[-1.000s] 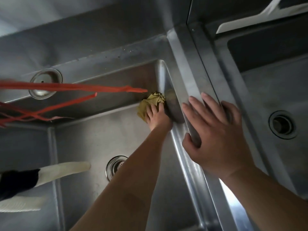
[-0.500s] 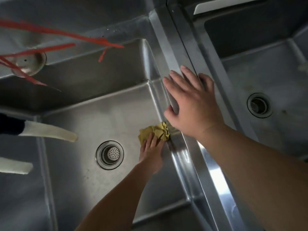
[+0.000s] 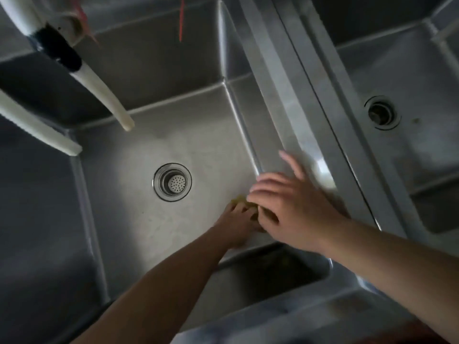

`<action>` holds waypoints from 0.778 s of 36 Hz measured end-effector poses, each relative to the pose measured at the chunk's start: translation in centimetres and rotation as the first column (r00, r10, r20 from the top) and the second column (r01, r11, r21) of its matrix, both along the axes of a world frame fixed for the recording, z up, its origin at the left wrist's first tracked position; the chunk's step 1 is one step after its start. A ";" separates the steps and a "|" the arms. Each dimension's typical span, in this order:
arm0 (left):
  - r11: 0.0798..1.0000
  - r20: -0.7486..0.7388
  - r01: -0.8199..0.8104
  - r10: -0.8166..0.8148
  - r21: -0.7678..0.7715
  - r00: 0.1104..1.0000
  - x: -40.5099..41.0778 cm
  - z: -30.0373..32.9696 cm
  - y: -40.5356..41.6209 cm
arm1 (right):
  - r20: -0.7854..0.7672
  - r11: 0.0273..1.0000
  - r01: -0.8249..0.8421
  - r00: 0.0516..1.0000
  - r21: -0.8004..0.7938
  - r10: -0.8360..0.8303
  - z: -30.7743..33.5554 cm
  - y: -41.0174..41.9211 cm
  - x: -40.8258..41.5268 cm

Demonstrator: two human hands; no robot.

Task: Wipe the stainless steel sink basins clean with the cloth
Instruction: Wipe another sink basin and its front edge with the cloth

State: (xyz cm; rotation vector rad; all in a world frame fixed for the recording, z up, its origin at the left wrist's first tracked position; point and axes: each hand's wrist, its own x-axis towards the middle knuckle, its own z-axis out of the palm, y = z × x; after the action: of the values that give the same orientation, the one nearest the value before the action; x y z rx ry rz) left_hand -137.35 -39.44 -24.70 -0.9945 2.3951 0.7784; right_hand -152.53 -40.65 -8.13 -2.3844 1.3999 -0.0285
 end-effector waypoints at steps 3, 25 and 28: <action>0.999 -0.044 -0.025 0.026 0.028 0.999 0.0 0.0 0.3 | 0.004 0.941 0.081 0.996 0.329 -0.087 0.5 3.3 1.4; 0.318 0.303 -0.467 0.448 0.825 0.841 8.6 3.1 -2.4 | -0.188 0.583 0.614 0.757 0.532 -0.626 -6.2 -2.4 6.4; 0.244 0.189 -0.563 0.777 0.789 0.601 11.1 3.2 -5.1 | -0.194 0.576 0.655 0.726 0.490 -0.660 -7.7 -3.3 6.6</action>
State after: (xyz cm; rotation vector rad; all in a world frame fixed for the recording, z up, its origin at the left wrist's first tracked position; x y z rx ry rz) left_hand -126.23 -44.51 -21.55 -1.5438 1.2463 2.1715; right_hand -145.93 -43.96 -15.84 -1.3083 1.9175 0.1367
